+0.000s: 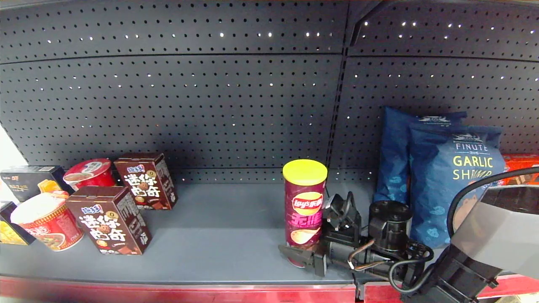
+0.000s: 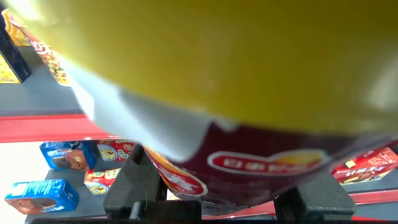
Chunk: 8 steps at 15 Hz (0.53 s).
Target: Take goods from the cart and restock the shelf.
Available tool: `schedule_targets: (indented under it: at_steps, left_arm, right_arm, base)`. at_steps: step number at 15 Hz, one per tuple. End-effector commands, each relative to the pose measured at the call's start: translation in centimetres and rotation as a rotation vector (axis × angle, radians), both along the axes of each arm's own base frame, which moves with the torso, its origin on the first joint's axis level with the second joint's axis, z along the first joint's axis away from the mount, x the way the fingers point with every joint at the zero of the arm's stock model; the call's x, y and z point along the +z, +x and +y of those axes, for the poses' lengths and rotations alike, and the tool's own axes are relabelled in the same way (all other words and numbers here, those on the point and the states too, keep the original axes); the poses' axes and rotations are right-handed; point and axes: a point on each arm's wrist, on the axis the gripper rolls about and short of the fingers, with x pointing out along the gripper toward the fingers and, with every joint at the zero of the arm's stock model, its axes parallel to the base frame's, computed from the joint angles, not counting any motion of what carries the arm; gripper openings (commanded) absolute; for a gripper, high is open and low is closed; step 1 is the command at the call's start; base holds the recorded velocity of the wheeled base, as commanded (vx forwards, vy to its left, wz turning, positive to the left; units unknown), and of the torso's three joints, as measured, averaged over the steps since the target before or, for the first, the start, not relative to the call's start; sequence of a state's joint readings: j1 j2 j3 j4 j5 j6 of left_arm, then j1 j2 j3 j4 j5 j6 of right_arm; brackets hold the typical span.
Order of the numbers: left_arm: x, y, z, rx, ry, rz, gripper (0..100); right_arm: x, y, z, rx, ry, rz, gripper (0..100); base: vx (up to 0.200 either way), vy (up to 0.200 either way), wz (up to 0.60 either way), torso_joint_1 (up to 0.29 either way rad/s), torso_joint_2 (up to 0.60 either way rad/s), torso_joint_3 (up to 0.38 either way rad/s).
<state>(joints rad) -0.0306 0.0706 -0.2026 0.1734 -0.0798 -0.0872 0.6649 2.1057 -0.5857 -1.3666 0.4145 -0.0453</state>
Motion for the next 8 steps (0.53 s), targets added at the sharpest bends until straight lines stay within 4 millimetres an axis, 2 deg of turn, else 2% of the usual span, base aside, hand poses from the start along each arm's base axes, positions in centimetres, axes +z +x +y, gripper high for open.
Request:
schedule_targets:
  at_steps: [1,5,8]
  left_arm:
    - [0.0,0.0,0.0,0.0,0.0,0.001,0]
    - [-0.1,0.0,0.0,0.0,0.0,0.005,0]
    - [0.0,0.0,0.0,0.0,-0.002,0.002,0]
  right_arm:
    - [-0.3,-0.1,0.0,-0.001,-0.008,0.009,100]
    - [0.2,-0.4,-0.2,0.001,-0.001,0.0,100]
    - [0.7,-1.4,-1.0,-0.001,0.001,-0.003,100]
  base:
    - [0.0,0.0,0.0,0.0,0.0,0.0]
    - [0.0,0.0,0.0,0.0,0.0,0.0]
    - [0.0,0.0,0.0,0.0,0.0,0.0]
